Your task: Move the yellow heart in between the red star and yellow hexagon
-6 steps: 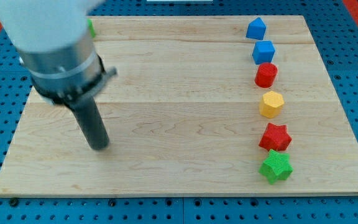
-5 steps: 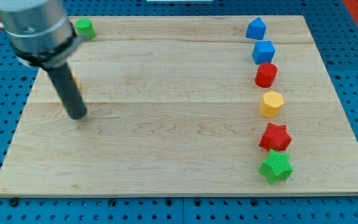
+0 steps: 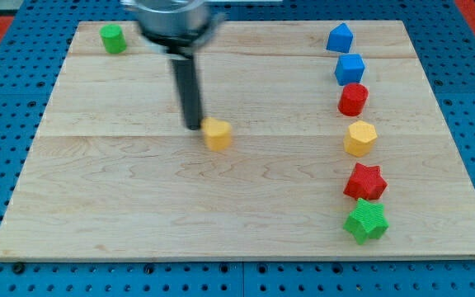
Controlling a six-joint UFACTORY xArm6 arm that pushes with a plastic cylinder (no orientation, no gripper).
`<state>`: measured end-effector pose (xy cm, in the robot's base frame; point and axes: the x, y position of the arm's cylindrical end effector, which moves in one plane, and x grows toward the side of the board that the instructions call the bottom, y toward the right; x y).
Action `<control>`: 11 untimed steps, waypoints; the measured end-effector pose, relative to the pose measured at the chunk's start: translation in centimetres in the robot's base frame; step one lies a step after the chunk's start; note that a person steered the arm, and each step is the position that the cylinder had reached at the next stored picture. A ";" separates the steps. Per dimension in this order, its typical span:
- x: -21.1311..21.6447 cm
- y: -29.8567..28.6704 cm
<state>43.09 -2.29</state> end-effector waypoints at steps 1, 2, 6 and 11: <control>2.1 4.3; 2.7 -0.7; 6.3 7.8; 7.5 14.4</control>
<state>50.61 12.09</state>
